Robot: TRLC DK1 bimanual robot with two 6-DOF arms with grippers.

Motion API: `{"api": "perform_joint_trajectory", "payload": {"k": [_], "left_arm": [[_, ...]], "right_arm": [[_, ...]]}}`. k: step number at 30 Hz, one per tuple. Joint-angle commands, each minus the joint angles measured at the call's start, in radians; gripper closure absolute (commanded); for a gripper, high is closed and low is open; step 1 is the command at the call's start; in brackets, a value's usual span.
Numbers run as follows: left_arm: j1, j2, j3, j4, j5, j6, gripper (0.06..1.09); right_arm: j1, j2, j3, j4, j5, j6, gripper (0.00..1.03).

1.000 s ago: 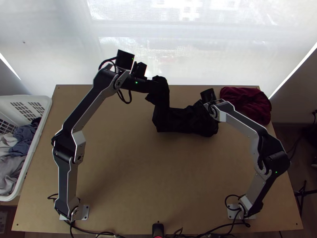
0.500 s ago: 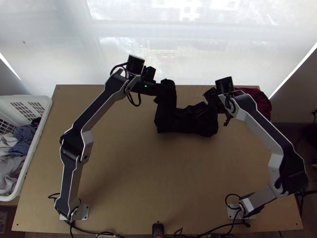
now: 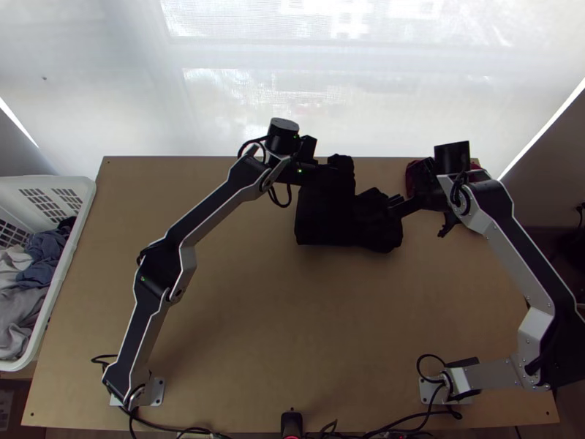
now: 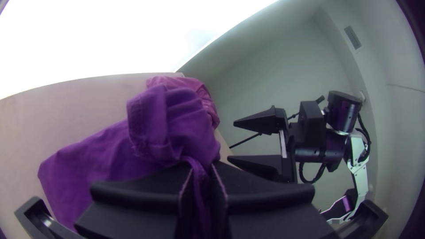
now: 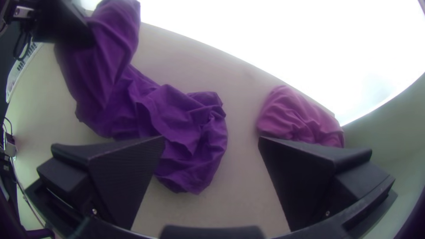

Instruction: Fold the t-shirt

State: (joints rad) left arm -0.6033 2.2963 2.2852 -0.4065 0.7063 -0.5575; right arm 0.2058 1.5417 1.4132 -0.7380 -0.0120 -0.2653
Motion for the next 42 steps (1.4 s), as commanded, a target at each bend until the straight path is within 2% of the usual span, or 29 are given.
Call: {"api": "perform_joint_trajectory", "payload": {"k": [1, 9, 27, 38, 39, 42], "left_arm": [[-0.047, 0.077, -0.003, 0.063, -0.002, -0.022, 1.05], [-0.089, 0.141, -0.004, 0.106, -0.016, -0.007, 1.05], [-0.070, 0.219, 0.016, 0.229, -0.157, -0.021, 1.05], [-0.082, 0.262, 0.017, 0.258, -0.182, -0.024, 1.05], [-0.085, 0.270, 0.017, 0.270, -0.182, -0.025, 1.00], [-0.095, 0.282, 0.017, 0.284, -0.166, -0.033, 0.45]], "right_arm": [[-0.020, -0.054, -0.043, -0.001, 0.009, 0.029, 0.05], [-0.034, -0.066, -0.069, -0.001, 0.017, 0.024, 0.05], [-0.029, -0.083, -0.132, -0.001, 0.023, -0.003, 0.05], [-0.026, -0.078, -0.160, -0.001, 0.024, 0.003, 0.05], [-0.028, -0.078, -0.163, -0.001, 0.024, 0.003, 0.05], [-0.029, -0.075, -0.166, -0.001, 0.029, -0.002, 0.05]]}}
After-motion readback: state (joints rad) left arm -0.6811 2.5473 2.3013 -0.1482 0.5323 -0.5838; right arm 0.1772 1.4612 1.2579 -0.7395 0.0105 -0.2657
